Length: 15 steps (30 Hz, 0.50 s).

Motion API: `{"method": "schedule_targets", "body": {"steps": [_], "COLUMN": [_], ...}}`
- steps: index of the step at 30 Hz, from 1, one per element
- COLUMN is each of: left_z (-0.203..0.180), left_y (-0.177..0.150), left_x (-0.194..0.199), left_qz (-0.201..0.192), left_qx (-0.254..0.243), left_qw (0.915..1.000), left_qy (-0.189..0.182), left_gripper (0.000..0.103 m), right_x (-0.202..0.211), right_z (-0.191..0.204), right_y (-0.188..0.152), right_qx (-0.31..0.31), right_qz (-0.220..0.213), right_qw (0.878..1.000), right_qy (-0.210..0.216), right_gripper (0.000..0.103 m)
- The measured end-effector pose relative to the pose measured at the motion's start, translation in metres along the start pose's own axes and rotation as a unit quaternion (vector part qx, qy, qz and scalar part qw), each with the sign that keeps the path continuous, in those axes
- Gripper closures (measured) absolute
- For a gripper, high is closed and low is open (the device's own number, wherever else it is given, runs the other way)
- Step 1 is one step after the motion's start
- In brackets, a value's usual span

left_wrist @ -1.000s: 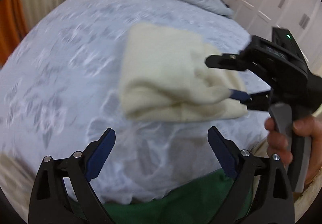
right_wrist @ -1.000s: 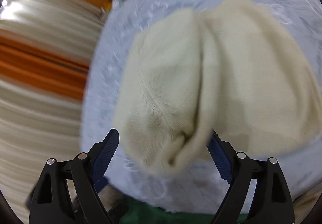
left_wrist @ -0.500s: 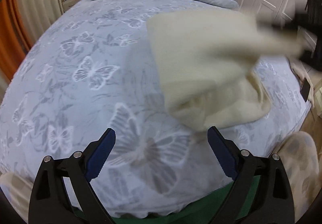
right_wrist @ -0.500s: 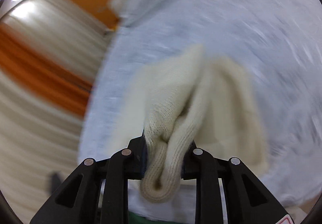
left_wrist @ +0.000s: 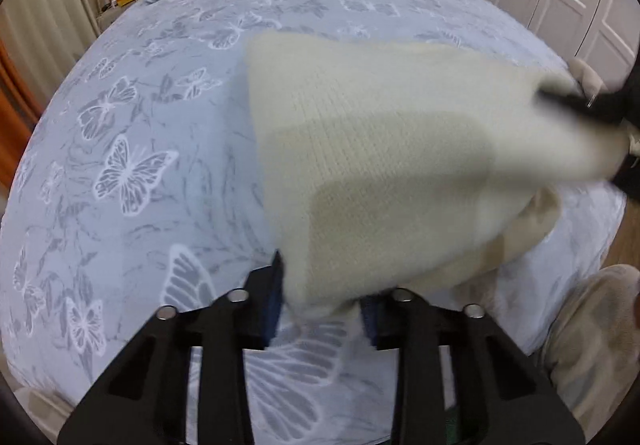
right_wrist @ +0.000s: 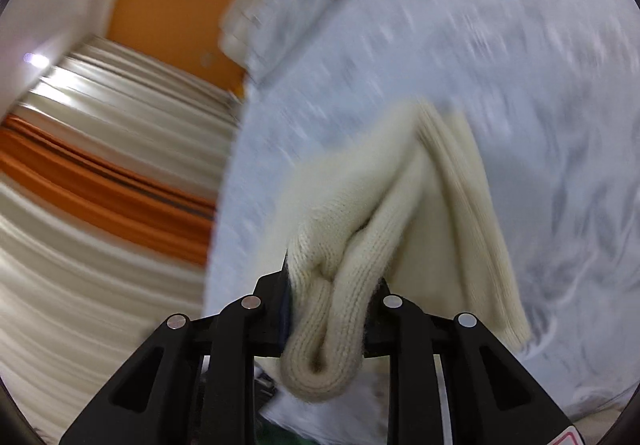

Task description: Fold small clothes

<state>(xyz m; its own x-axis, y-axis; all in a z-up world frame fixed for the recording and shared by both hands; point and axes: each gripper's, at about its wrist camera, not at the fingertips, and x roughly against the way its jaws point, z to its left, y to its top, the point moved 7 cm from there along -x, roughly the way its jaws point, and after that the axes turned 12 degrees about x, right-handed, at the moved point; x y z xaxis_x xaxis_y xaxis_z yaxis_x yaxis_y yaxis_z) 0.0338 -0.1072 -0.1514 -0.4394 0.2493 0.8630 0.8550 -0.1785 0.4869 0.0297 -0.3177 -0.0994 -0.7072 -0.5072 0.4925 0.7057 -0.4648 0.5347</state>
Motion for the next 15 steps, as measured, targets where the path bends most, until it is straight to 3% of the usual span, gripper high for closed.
{"method": "schedule_targets", "body": {"steps": [3, 5, 7, 9, 12, 15], "left_z": [-0.006, -0.008, -0.004, 0.0, 0.004, 0.006], "left_y": [0.002, 0.001, -0.004, -0.008, -0.009, -0.011], "left_x": [0.004, 0.0, -0.013, -0.018, -0.014, -0.006], "left_qz": [-0.001, 0.003, 0.021, 0.026, 0.024, 0.029], "left_qx": [-0.004, -0.006, 0.007, 0.02, 0.033, 0.038], "left_qw": [0.9999, 1.0, 0.9997, 0.9994, 0.9992, 0.9989], "left_qy": [-0.014, -0.004, 0.007, 0.01, 0.008, -0.001], "left_gripper": [0.078, 0.078, 0.078, 0.077, 0.076, 0.071], "right_x": [0.011, -0.018, -0.033, -0.028, -0.017, 0.014], "right_z": [-0.01, -0.058, -0.085, -0.075, -0.068, -0.065], "right_y": [0.001, -0.036, -0.067, -0.058, -0.054, -0.046], "right_qx": [0.022, -0.003, -0.062, -0.032, -0.01, -0.007], "right_qz": [0.011, 0.108, 0.153, 0.136, 0.122, 0.073], "right_qw": [0.998, 0.988, 0.98, 0.983, 0.98, 0.972], "right_qy": [-0.054, -0.11, -0.112, -0.119, -0.157, -0.223], "right_gripper": [0.082, 0.081, 0.08, 0.077, 0.064, 0.057]}}
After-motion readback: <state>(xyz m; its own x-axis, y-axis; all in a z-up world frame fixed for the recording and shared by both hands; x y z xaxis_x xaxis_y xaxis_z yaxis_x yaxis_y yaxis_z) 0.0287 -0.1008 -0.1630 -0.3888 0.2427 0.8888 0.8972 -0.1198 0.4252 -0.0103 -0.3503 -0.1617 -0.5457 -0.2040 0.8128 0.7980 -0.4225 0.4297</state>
